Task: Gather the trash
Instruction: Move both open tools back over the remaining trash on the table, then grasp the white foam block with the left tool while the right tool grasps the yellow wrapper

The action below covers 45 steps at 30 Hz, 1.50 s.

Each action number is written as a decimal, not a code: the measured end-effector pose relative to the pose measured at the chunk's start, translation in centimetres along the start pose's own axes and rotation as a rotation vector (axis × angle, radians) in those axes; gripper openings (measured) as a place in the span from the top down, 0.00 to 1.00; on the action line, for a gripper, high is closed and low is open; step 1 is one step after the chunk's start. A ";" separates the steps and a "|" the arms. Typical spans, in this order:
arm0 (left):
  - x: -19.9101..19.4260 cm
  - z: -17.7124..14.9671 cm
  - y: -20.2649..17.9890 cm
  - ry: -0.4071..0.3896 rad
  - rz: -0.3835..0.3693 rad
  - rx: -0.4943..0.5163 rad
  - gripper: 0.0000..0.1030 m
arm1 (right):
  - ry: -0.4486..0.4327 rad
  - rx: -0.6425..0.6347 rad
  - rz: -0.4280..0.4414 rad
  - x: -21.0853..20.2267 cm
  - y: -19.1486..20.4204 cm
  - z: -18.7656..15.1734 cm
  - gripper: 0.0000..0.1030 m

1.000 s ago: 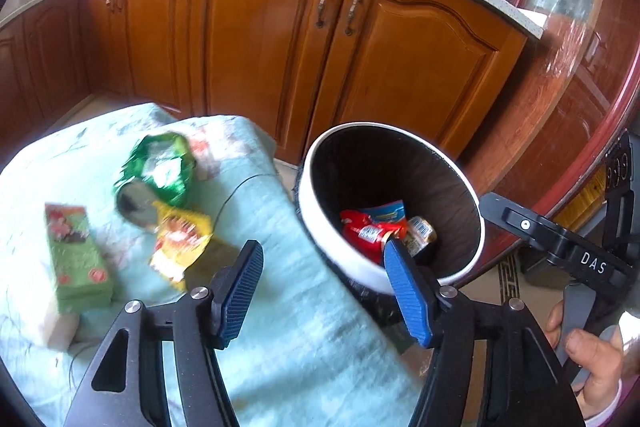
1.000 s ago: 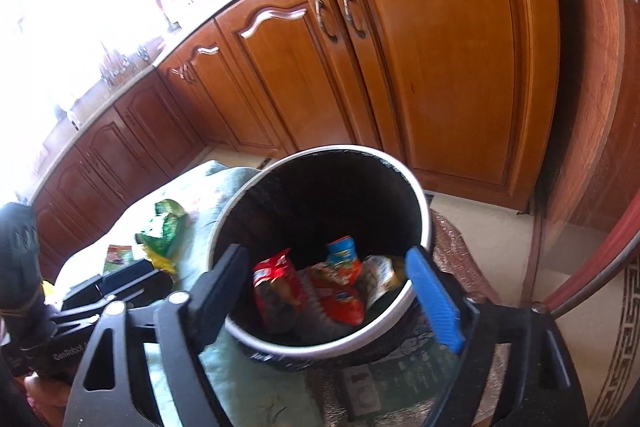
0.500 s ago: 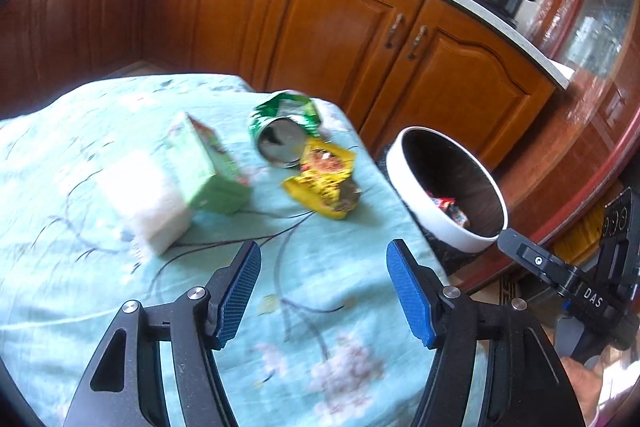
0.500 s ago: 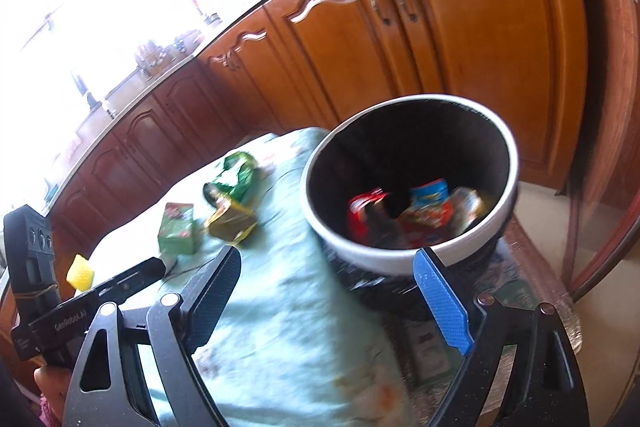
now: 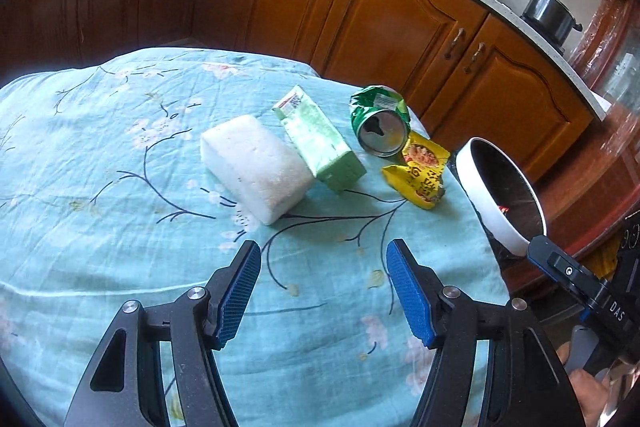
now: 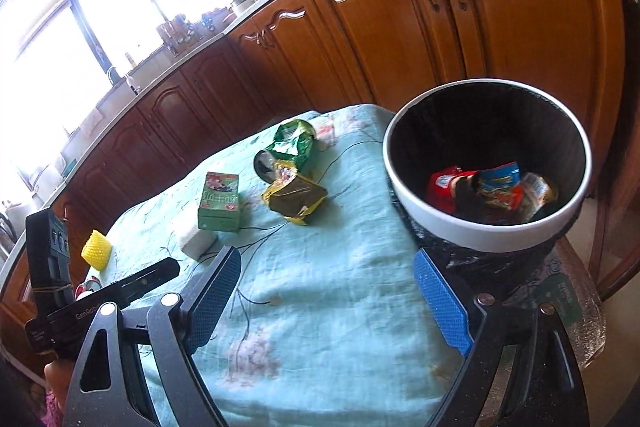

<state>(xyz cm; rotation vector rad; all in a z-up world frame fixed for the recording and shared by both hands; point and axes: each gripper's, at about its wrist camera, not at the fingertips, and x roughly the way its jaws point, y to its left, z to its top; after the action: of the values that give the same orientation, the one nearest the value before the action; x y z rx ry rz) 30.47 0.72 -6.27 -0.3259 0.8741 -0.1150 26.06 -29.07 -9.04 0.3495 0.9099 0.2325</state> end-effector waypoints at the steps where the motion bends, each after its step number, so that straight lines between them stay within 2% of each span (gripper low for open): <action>1: 0.0 0.0 0.3 0.002 0.009 -0.006 0.37 | 0.003 -0.007 0.004 0.2 0.3 -0.1 0.13; 6: 0.2 0.5 1.4 0.013 0.037 -0.022 0.34 | 0.023 -0.048 0.019 1.9 2.0 0.0 0.13; 12: 2.3 2.1 1.9 0.032 0.065 -0.004 0.32 | 0.043 -0.091 0.034 4.1 3.4 1.2 0.13; 15: 3.5 3.0 2.2 0.056 0.045 -0.025 0.32 | 0.059 -0.111 0.041 5.5 3.9 2.0 0.13; 20: 4.0 4.4 3.4 0.035 0.008 -0.091 0.31 | 0.070 -0.122 0.040 7.4 3.9 3.1 0.13; 24: 5.1 5.3 4.4 0.036 0.013 -0.124 0.31 | 0.070 -0.107 0.027 8.7 3.4 3.8 0.13; 29: 7.6 5.6 4.5 0.085 0.024 -0.131 0.32 | 0.089 -0.093 0.015 10.4 3.2 4.3 0.13; 32: 8.3 5.7 3.9 0.082 0.033 -0.101 0.28 | 0.112 -0.095 0.016 11.0 3.2 4.2 0.14; 34: 8.3 5.6 3.6 0.074 0.036 -0.080 0.29 | 0.117 -0.095 0.011 11.1 3.2 4.0 0.21; 35: 8.3 5.6 3.5 0.068 0.036 -0.071 0.31 | 0.112 -0.093 0.002 11.0 3.1 3.9 0.32; 36: 8.2 5.4 3.4 0.060 0.031 -0.062 0.41 | 0.112 -0.090 -0.003 10.9 3.0 3.8 0.40; 37: 8.1 5.3 3.3 0.056 0.012 -0.054 0.48 | 0.115 -0.087 0.000 10.9 3.0 3.8 0.42; 39: 7.6 5.0 3.0 0.047 0.011 -0.031 0.52 | 0.111 -0.087 0.009 10.5 3.0 3.7 0.57; 40: 7.4 4.8 2.8 0.040 0.010 -0.017 0.54 | 0.106 -0.095 0.005 10.3 3.2 3.7 0.62; 41: 7.0 4.7 2.7 0.033 0.011 -0.005 0.55 | 0.103 -0.103 0.006 10.0 3.4 3.6 0.77; 42: 6.6 4.4 2.6 0.026 0.011 0.002 0.56 | 0.104 -0.107 0.015 9.7 3.6 3.4 0.87; 44: 5.7 4.0 2.7 0.014 0.000 0.011 0.62 | 0.103 -0.110 0.022 9.2 3.9 3.3 0.90; 45: 5.3 3.8 2.8 0.010 -0.005 0.013 0.64 | 0.102 -0.115 0.025 8.9 4.0 3.3 0.96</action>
<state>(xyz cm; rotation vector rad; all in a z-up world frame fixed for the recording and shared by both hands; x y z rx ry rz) 36.63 3.02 -8.80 -0.3154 0.8818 -0.1273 33.81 -23.00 -12.13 0.2441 0.9881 0.3264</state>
